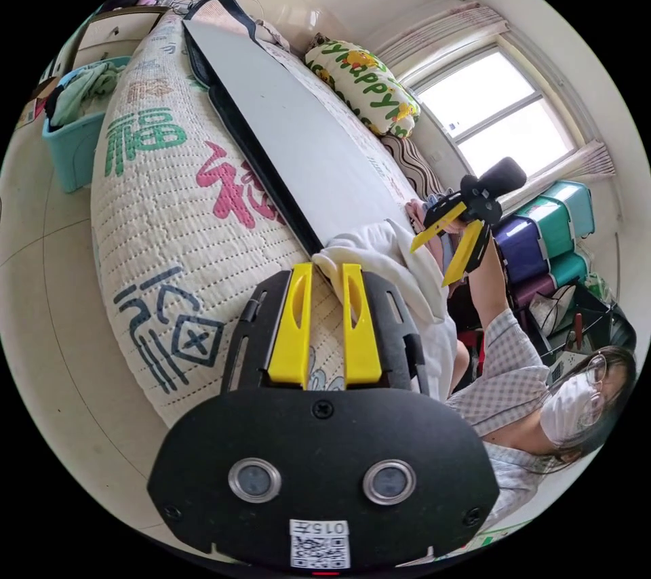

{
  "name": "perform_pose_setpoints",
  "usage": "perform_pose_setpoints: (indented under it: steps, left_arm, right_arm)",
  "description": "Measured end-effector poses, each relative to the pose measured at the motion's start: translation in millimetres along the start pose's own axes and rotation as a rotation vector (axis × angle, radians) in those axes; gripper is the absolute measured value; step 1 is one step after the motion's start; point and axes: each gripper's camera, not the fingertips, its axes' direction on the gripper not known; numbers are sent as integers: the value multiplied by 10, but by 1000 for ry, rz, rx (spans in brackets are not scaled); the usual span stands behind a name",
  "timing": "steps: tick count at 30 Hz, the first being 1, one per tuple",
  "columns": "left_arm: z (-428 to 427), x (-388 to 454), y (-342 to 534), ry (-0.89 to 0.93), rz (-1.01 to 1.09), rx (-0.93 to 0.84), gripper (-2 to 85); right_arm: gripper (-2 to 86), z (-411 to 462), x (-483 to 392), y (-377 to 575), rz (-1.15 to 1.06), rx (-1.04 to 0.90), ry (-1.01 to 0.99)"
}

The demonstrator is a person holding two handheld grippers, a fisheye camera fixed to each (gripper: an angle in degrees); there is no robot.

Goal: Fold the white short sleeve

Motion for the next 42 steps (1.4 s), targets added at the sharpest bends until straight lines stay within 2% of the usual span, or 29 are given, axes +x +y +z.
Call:
perform_pose_setpoints:
  steps: [4,9,13,15,19,23,27,30,32,34,36,39,42]
  left_arm:
    - [-4,27,-21,-10,9,-13,68]
    - [-26,-38,-10,30,-12,-13,65]
    - [-40,-10,17,25,-9,-14,62]
    - [-46,33,30,9,0,-15,60]
    - [-47,159,59,-19,37,-23,47]
    - [-46,251,103,-45,52,-27,42]
    - [-85,291,172,-16,63,-8,45]
    - [-202,288,261,60,66,64,55]
    - [-201,299,317,21,43,79,66]
    - [-135,334,330,7,36,51,72]
    - [-77,406,346,-4,48,26,63]
    - [-5,523,389,-41,51,-3,48]
    - [76,639,430,-74,58,-36,47]
  right_arm:
    - [148,49,365,-243,3,-128,-63]
    - [93,-15,639,-368,40,-228,-161]
    - [46,-321,721,-220,89,-275,-47]
    - [31,-516,824,-66,157,-260,-3]
    - [0,-691,1190,429,426,-297,25]
    - [-5,-700,1358,844,585,-250,102]
    - [1,-754,1189,1041,549,-140,127]
    - [33,-874,898,1218,503,32,183]
    - [91,-884,771,1413,490,121,107]
    - [106,-846,740,1538,507,163,20]
    - [97,-780,671,1598,495,179,-15]
    - [47,-658,531,1615,493,143,68]
    - [16,-614,473,1727,581,154,101]
